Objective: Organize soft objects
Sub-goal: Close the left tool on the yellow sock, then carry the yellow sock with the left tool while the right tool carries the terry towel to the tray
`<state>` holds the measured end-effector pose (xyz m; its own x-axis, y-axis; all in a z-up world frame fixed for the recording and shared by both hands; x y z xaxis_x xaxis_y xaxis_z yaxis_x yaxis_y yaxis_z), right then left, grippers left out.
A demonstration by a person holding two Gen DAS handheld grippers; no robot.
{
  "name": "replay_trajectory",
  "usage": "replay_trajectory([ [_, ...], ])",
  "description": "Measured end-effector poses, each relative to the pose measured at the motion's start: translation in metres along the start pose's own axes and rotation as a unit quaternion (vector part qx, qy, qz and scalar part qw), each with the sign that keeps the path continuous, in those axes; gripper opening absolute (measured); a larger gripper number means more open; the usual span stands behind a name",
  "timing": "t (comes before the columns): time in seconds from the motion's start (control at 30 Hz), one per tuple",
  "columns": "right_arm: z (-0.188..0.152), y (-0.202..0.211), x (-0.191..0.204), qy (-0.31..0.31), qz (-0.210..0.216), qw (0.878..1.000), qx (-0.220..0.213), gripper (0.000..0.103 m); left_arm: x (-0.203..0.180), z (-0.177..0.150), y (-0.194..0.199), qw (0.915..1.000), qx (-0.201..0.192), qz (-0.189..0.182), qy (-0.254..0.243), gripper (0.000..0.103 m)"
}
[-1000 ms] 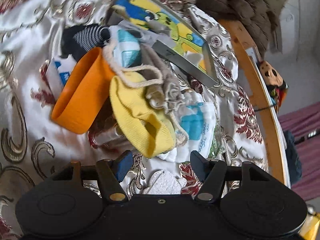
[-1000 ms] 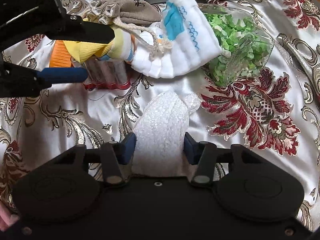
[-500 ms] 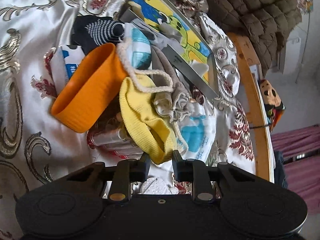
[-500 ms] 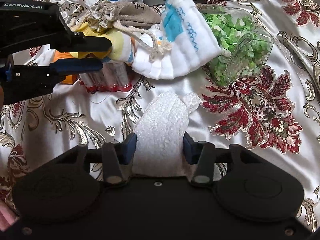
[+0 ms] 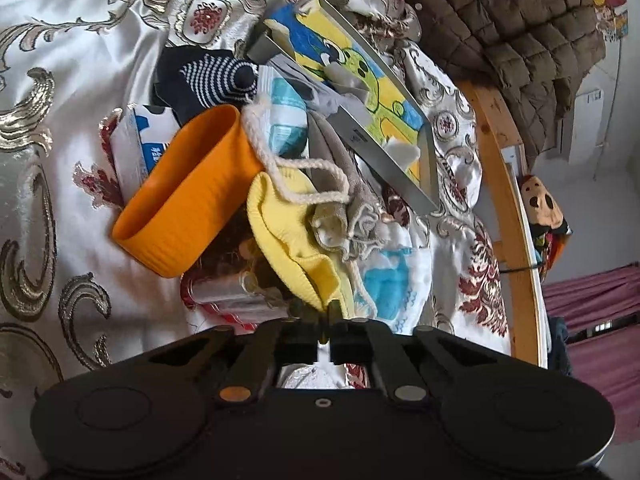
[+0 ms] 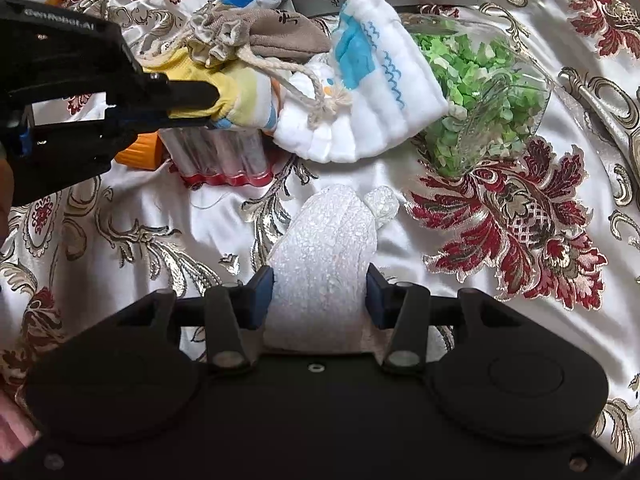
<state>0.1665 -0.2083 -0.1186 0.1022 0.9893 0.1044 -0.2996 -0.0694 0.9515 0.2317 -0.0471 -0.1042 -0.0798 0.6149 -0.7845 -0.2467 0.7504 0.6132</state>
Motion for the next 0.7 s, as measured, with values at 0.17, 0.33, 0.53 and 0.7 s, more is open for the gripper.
replay_trajectory([
  [0.17,0.002,0.010,0.004,0.003,0.011,1.000,-0.018,0.038,-0.002,0.000,0.004,0.9997,-0.016,0.007,-0.017,0.000],
  [0.33,0.006,0.029,0.001,-0.011,0.032,0.998,-0.044,0.038,-0.018,-0.014,0.016,0.9953,-0.029,0.044,-0.081,0.000],
  [0.53,0.009,0.054,-0.005,-0.022,0.057,0.995,-0.081,0.038,-0.040,-0.041,0.041,0.9793,-0.061,0.098,-0.166,0.000],
  [0.7,0.010,0.074,-0.010,-0.019,0.080,0.990,-0.112,0.038,-0.065,-0.062,0.061,0.9578,-0.075,0.143,-0.238,0.000],
])
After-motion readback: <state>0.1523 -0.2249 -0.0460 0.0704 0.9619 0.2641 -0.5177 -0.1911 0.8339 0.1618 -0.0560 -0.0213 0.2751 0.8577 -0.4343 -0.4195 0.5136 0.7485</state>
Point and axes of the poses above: each gripper's, at about its wrist camera, not at the fingertips, and y roughly against the way its jaws point, x to its left, z to its top, the point moved 7 cm from there along -y, roughly the way its jaws point, and after that the axes turned 15 degrees about x, right-handed, at the moved point
